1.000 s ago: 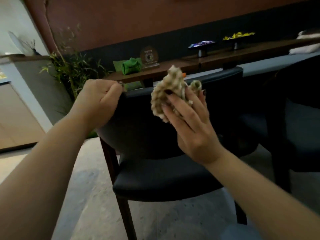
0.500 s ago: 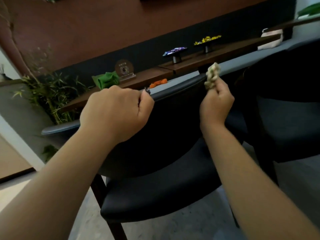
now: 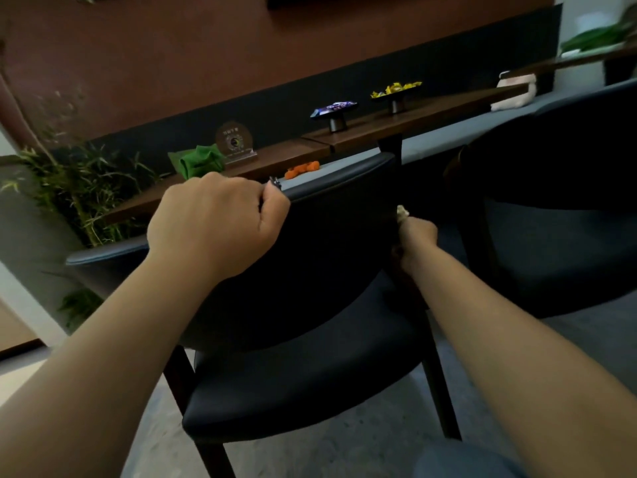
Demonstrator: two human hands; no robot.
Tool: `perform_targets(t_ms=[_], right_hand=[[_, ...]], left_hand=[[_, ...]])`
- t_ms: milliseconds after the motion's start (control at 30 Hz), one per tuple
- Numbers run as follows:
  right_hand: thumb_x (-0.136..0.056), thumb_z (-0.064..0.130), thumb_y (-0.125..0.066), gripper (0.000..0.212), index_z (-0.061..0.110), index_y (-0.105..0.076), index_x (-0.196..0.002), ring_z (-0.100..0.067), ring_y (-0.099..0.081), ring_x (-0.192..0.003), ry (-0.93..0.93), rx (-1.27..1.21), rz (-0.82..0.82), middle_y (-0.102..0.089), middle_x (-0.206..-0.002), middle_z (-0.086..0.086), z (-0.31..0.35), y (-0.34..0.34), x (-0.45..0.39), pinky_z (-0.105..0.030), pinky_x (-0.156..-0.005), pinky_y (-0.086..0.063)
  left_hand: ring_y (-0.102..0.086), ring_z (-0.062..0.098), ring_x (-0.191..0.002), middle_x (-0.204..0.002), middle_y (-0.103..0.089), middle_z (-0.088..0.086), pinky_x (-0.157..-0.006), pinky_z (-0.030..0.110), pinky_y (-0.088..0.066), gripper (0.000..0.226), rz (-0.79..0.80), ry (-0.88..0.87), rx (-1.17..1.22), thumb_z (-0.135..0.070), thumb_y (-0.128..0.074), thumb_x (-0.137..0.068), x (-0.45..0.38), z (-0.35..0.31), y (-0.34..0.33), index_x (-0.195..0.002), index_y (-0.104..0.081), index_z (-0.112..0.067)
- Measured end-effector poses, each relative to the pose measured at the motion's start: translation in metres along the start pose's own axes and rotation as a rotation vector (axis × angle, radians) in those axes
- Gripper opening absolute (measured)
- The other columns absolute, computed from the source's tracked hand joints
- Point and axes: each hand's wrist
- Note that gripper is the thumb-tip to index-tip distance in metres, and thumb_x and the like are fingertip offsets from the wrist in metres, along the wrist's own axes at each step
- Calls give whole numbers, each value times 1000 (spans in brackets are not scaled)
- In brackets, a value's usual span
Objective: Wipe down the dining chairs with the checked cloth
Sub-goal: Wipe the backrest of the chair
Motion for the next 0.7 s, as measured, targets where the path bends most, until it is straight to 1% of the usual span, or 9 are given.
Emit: perform_targets(t_ms=[100, 200, 267, 333, 400, 467, 567, 633, 700], right_hand=[[-98, 25, -48, 39, -1, -52, -127, -30, -57, -114, 46, -45, -37, -58, -124, -14, 3, -7, 20, -35, -94, -48], [-95, 7, -40, 33, 2, -60, -121, -27, -56, -114, 368, -91, -108, -59, -118, -11, 11, -16, 77, -31, -98, -44], [-92, -3, -36, 45, 4, -51, -134, -14, -46, -123, 539, -150, -69, -47, -136, -4, -13, -19, 118, -13, -105, -34], [-92, -7, -35, 52, 5, -40, -142, -3, -34, -127, 624, -172, -53, -34, -141, 4, -40, -19, 143, 6, -96, -22], [-91, -8, -36, 47, -1, -45, -137, -12, -38, -129, 671, -168, -85, -40, -140, -5, -42, -17, 130, -2, -102, -26], [-93, -3, -39, 35, -4, -59, -121, -26, -54, -115, 555, -144, -110, -57, -122, -15, -24, -18, 84, -23, -99, -39], [-93, 20, -51, 25, 6, -67, -105, -24, -64, -91, 157, -114, -35, -67, -105, -9, -8, -8, 21, -31, -81, -52], [-92, 32, -54, 26, 9, -66, -98, -26, -64, -89, 65, -167, 2, -68, -101, -9, -17, -6, 14, -36, -79, -54], [-95, 33, -54, 30, 7, -64, -107, -28, -62, -99, 44, -192, -51, -66, -106, -10, -30, -8, 40, -39, -91, -52]], left_hand=[[-34, 15, -41, -46, -39, 1, -47, 23, -18, 50, 1, -2, 7, -38, -25, -92, 0, -1, 0, -51, -42, -18], [-35, 17, -41, -47, -40, 2, -47, 23, -18, 51, 10, 6, -6, -38, -25, -94, 1, 0, -1, -52, -44, -15], [-34, 16, -40, -47, -39, 2, -47, 23, -17, 52, 4, 12, -18, -38, -26, -95, 1, 0, -1, -53, -45, -15], [-34, 16, -41, -48, -39, 1, -47, 23, -16, 51, 0, 15, -18, -38, -26, -96, 2, 0, -1, -53, -44, -16], [-34, 16, -42, -48, -40, 2, -47, 23, -16, 52, -6, 12, -10, -39, -25, -95, 2, 0, -2, -53, -44, -16], [-34, 17, -42, -49, -40, 2, -47, 24, -17, 53, -11, 8, 0, -40, -24, -95, 2, 0, -2, -53, -44, -16], [-35, 18, -42, -49, -40, 2, -46, 24, -17, 55, -6, 24, -5, -39, -25, -98, 1, 1, -3, -53, -45, -15], [-35, 18, -43, -50, -41, 2, -46, 24, -17, 55, -9, 30, -14, -40, -26, -98, 1, 2, -4, -55, -46, -15], [-35, 18, -43, -50, -41, 2, -46, 24, -17, 54, -17, 29, -21, -42, -23, -96, 2, 2, -5, -55, -47, -15]])
Point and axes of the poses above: each hand's wrist, its own x-axis away from the middle knuckle, its own y-axis out of the back of the hand, z = x × y
